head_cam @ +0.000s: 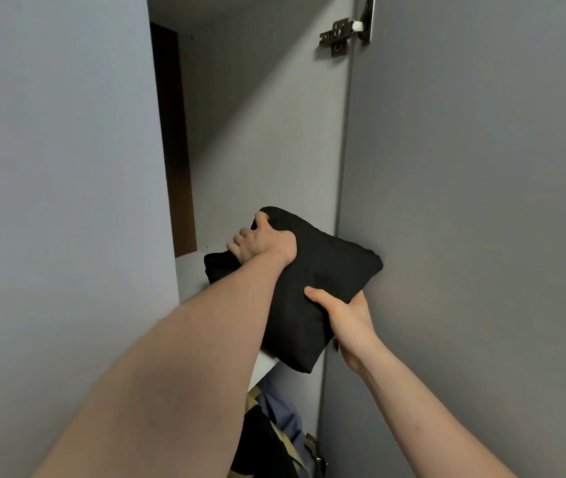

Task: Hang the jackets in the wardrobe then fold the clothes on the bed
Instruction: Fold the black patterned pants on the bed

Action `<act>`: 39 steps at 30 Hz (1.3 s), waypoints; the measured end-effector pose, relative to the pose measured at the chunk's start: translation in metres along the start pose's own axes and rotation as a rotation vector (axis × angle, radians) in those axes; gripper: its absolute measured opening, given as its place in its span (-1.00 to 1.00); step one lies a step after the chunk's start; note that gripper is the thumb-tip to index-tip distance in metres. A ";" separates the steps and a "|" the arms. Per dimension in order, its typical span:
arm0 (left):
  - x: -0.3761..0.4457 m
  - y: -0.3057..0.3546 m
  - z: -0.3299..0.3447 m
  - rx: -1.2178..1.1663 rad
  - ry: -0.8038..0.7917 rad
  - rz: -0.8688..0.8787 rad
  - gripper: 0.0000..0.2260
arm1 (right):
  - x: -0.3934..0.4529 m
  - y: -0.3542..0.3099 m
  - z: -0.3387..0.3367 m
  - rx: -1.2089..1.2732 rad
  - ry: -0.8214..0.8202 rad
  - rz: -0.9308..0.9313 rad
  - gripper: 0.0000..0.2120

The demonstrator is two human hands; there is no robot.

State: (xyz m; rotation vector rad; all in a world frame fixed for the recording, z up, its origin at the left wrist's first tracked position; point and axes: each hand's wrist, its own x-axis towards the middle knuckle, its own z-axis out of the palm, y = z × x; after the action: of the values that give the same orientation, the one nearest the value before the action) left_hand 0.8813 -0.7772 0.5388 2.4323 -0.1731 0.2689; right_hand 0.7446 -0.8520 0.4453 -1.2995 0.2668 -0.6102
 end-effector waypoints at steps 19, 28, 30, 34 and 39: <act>0.040 -0.049 0.042 0.189 0.164 -0.016 -0.71 | 0.116 0.048 0.047 -0.089 -0.114 0.241 -0.50; 0.031 -0.053 0.047 0.187 0.229 0.028 -0.71 | 0.130 0.043 0.040 -0.722 -0.210 0.054 -0.17; 0.022 -0.053 0.050 0.162 0.252 0.050 -0.69 | 0.126 0.042 0.032 -0.789 -0.256 0.048 -0.22; -0.004 -0.049 0.059 0.146 0.236 0.095 -0.61 | 0.130 0.044 0.024 -0.758 -0.210 0.061 -0.28; -0.037 -0.050 0.072 0.266 0.101 0.184 -0.48 | 0.132 0.043 0.018 -0.688 -0.134 0.035 -0.56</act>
State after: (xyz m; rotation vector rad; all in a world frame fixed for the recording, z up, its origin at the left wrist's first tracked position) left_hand 0.8656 -0.7833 0.4448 2.6606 -0.3353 0.5256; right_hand 0.8732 -0.9056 0.4284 -1.9842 0.4076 -0.4064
